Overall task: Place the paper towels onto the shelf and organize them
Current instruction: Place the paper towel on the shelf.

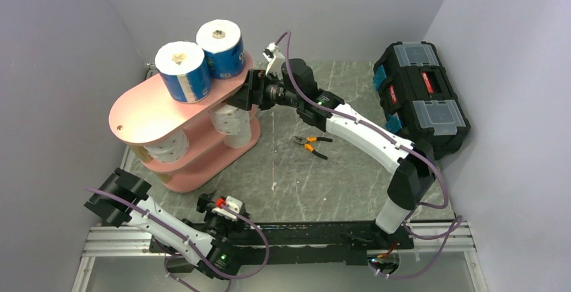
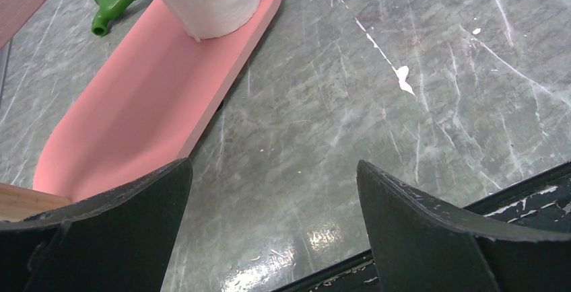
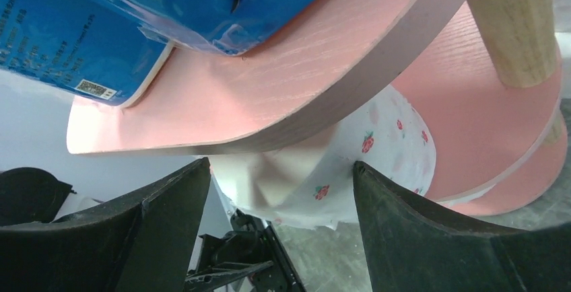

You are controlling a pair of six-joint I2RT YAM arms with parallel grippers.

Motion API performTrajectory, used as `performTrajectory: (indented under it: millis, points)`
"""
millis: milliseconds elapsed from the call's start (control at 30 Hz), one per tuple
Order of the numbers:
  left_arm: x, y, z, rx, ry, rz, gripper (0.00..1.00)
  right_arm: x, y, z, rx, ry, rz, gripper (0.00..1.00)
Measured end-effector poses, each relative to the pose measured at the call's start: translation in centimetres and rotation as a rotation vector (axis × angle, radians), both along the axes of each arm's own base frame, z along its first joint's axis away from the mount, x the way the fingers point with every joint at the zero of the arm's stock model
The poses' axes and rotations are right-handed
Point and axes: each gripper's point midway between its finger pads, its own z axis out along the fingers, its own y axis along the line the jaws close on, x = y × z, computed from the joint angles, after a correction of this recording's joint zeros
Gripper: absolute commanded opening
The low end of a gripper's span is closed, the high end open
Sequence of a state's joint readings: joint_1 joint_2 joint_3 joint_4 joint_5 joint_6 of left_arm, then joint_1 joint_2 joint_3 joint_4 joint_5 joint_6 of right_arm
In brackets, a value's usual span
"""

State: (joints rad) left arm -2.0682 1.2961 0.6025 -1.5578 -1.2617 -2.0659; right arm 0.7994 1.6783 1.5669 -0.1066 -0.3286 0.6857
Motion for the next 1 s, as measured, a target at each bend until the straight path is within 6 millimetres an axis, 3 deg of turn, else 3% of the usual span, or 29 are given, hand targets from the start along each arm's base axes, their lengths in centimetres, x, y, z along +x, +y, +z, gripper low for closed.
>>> performTrajectory:
  millis: [200, 333, 433, 633, 700, 767, 1000]
  points:
    - [0.0, 0.0, 0.0, 0.000, 0.000, 0.000, 0.99, -0.6, -0.1, -1.1, -0.003, 0.006, 0.019, 0.81]
    - [0.0, 0.0, 0.0, 0.000, 0.000, 0.000, 0.99, -1.6, -1.8, -1.9, -0.028, -0.011, 0.015, 0.82]
    - [0.0, 0.0, 0.0, 0.000, 0.000, 0.000, 0.99, -2.1, -3.6, -0.4, -0.007, -0.069, 0.004, 0.84]
    - [0.0, 0.0, 0.0, 0.000, 0.000, 0.000, 0.99, -3.0, -7.8, 3.2, 0.097, -0.376, -0.042, 0.87]
    - [0.0, 0.0, 0.0, 0.000, 0.000, 0.000, 0.99, -3.6, -8.1, 2.6, 0.099, -0.467, -0.017, 0.87]
    - [0.0, 0.0, 0.0, -0.003, 0.001, -0.001, 0.99, -3.8, -7.8, 1.5, 0.074, -0.514, 0.029, 0.99]
    - [-0.1, 0.0, 0.1, -0.007, 0.004, -0.005, 0.99, -2.5, -7.5, -1.0, 0.118, -0.603, 0.133, 1.00]
